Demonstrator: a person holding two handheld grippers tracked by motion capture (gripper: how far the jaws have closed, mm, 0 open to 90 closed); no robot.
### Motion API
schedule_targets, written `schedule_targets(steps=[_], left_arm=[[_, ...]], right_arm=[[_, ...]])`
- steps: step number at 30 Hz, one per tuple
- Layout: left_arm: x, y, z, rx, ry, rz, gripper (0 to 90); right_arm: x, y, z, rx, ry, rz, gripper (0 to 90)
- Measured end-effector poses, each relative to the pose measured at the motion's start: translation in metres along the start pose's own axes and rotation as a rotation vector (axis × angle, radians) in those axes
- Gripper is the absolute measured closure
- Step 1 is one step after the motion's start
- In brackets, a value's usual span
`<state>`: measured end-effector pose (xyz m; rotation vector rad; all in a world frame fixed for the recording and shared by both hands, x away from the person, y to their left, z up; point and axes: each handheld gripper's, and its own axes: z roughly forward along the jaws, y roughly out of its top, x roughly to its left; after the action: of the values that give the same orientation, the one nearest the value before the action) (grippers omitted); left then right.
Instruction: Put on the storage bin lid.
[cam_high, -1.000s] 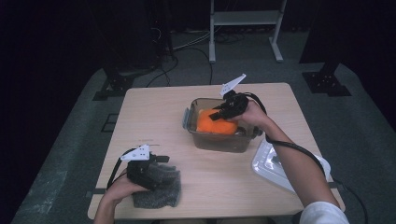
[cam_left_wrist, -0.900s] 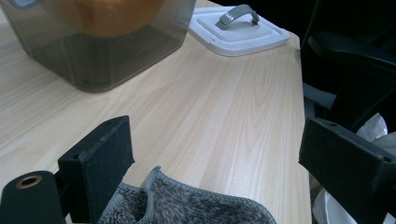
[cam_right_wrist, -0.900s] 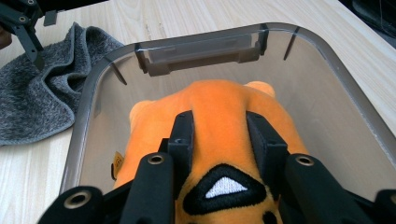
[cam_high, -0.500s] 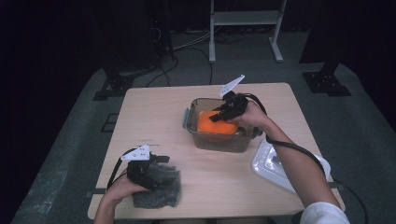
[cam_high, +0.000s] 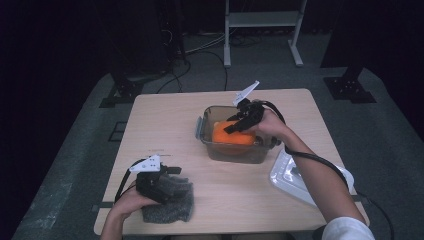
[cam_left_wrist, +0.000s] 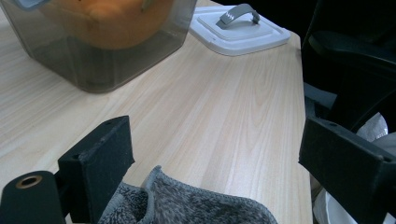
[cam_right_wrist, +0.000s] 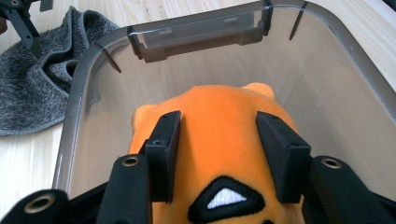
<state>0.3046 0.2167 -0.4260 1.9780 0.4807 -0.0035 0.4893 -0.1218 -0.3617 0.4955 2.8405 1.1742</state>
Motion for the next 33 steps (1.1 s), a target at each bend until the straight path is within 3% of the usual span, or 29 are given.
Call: schedule_targets(steps=[8, 11, 16, 33], left_arm=[[0.0, 0.0, 0.0, 0.002, -0.001, 0.003, 8.9], [0.0, 0.0, 0.0, 0.002, 0.0, 0.004, 9.0], [0.0, 0.001, 0.001, 0.002, -0.001, 0.008, 8.9], [-0.001, 0.0, 0.002, 0.005, -0.002, 0.003, 9.0]], right_arm=[[0.001, -0.001, 0.002, 0.018, 0.008, 0.004, 52.2], [0.001, 0.001, -0.004, -0.023, 0.023, 0.015, 54.1], [0.004, 0.004, -0.008, -0.006, 0.018, 0.001, 51.9], [0.014, -0.003, -0.037, -0.073, 0.022, 0.019, 47.5]])
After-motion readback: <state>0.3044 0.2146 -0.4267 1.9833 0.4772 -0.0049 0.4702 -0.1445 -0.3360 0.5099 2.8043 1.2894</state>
